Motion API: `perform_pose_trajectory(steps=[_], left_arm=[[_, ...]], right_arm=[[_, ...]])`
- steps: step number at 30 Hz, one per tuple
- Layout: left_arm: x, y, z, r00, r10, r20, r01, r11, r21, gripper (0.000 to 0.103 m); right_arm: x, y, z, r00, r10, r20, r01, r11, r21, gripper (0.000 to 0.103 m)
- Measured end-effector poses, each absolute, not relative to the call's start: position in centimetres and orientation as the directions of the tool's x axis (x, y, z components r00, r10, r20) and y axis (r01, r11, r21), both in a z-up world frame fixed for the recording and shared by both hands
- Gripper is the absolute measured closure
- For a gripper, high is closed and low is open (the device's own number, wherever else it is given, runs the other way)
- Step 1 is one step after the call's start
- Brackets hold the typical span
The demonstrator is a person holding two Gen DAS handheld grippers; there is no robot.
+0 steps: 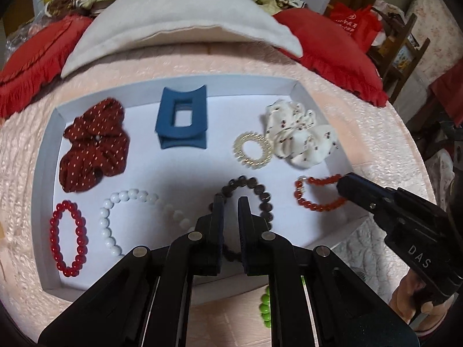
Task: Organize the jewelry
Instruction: 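Lay both bracelets inside the tray and open both tools, then move both tools back toward the green bracelet and silver bangle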
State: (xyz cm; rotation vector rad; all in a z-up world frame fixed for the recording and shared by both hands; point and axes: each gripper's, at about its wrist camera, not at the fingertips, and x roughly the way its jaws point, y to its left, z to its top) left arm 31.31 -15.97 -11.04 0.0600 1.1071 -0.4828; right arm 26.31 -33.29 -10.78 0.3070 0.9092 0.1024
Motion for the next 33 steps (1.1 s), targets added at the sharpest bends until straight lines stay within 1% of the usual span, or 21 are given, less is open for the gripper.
perform_pose_trajectory(steps=[2,6,12,15,17,18,23,26,29,33], left_arm=[[31.1,-15.8,-10.9,0.356,-0.349,-0.867,0.403,0.894,-0.195,0.091],[29.8,-15.3,-9.6,0.393,-0.349,-0.851,0.415,0.893,-0.174,0.079],[26.2,-13.5,-6.9,0.470,-0.335,-0.817,0.432,0.894,-0.118,0.075],[23.9,-11.9,-6.1,0.505,-0.324,-0.800,0.432,0.897,-0.090,0.073],[22.1,-10.4,-6.0,0.529,-0.306,-0.792,0.417,0.906,-0.071,0.069],[21.3,-9.7,-6.1,0.536,-0.299,-0.789,0.407,0.911,-0.069,0.068],[17.9,-6.7,-7.4,0.528,-0.286,-0.800,0.361,0.928,-0.093,0.067],[16.2,-5.7,-8.1,0.535,-0.271,-0.800,0.352,0.932,-0.081,0.067],[14.9,-4.7,-8.7,0.554,-0.248,-0.795,0.346,0.937,-0.051,0.067],[14.7,-3.1,-9.5,0.551,-0.257,-0.794,0.332,0.940,-0.074,0.067]], right_arm=[[26.3,-33.4,-10.9,0.609,0.207,-0.766,0.044,0.955,0.293,0.096],[26.3,-33.4,-10.7,0.608,0.172,-0.775,0.063,0.963,0.264,0.096],[23.8,-33.9,-8.9,0.637,0.159,-0.754,0.083,0.959,0.272,0.095],[21.5,-33.1,-8.3,0.640,0.168,-0.749,0.057,0.963,0.264,0.089],[20.1,-31.9,-8.5,0.630,0.190,-0.753,0.026,0.964,0.265,0.081],[19.5,-31.1,-8.9,0.619,0.208,-0.758,0.005,0.963,0.268,0.081],[19.0,-26.5,-11.5,0.559,0.252,-0.790,-0.091,0.966,0.244,0.081],[19.7,-24.4,-12.3,0.559,0.275,-0.782,-0.121,0.960,0.251,0.081],[20.6,-22.9,-13.3,0.535,0.285,-0.795,-0.137,0.958,0.251,0.081],[21.0,-21.3,-15.0,0.478,0.290,-0.829,-0.143,0.957,0.253,0.081]])
